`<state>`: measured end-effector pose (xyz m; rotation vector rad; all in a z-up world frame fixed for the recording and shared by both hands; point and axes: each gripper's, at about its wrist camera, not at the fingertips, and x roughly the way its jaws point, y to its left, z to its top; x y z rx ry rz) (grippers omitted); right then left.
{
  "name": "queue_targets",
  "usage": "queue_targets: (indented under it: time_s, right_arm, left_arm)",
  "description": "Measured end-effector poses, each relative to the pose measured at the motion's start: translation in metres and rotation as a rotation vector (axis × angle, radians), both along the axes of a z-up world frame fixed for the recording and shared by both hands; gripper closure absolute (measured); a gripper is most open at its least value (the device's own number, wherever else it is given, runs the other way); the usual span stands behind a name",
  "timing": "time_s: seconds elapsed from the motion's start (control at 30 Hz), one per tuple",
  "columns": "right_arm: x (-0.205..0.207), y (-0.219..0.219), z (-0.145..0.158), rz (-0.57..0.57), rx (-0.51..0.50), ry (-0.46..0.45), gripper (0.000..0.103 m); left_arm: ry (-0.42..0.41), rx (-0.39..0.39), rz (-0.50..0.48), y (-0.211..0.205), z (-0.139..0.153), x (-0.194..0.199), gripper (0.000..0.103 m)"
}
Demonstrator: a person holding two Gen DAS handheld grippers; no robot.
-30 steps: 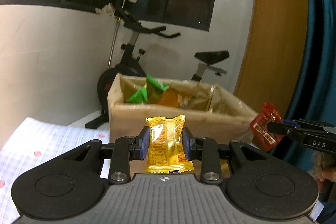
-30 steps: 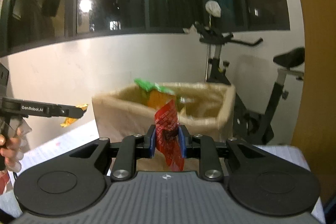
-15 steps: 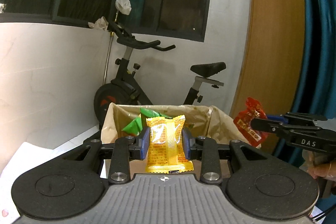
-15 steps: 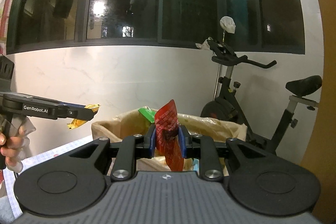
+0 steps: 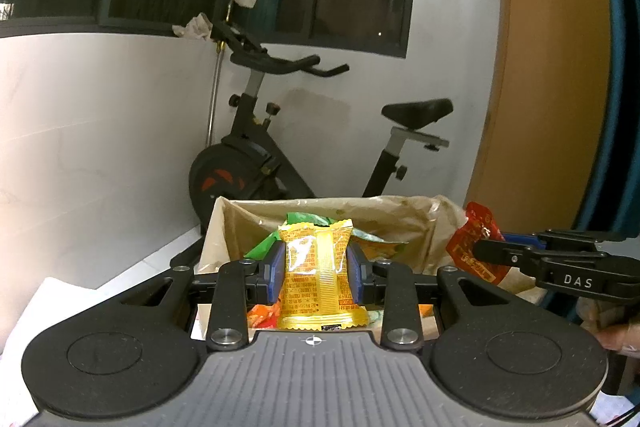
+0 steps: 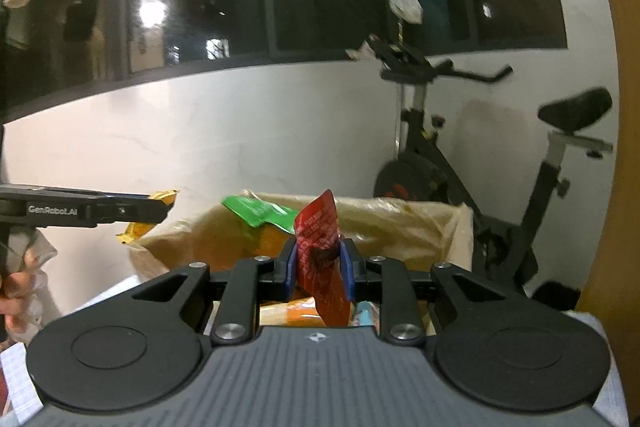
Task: Organize snacks
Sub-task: 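Carry both held snacks up over the open box, then open both tools to drop the snacks into the box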
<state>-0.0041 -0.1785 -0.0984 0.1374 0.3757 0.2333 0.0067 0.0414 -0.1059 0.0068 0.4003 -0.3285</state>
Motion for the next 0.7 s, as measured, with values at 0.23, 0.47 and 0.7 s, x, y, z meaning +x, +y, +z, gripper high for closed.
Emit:
queue_targets:
  time_s: [0.23,0.47,0.7]
  right_arm:
    - [0.026,-0.005,-0.013,-0.087,-0.035,0.089,0.079]
    - [0.026,-0.002,-0.021,-0.111,-0.071,0.139,0.068]
    - [0.018,-0.002,-0.011,-0.107,-0.058,0.14,0.042]
  left_arm:
    - [0.043,0.02,0.0,-0.01,-0.011,0.023,0.069]
    - [0.057,0.085,-0.023,-0.02,-0.017,0.029,0.043]
    - [0.044,0.103,-0.004,-0.013,-0.007,0.025,0.021]
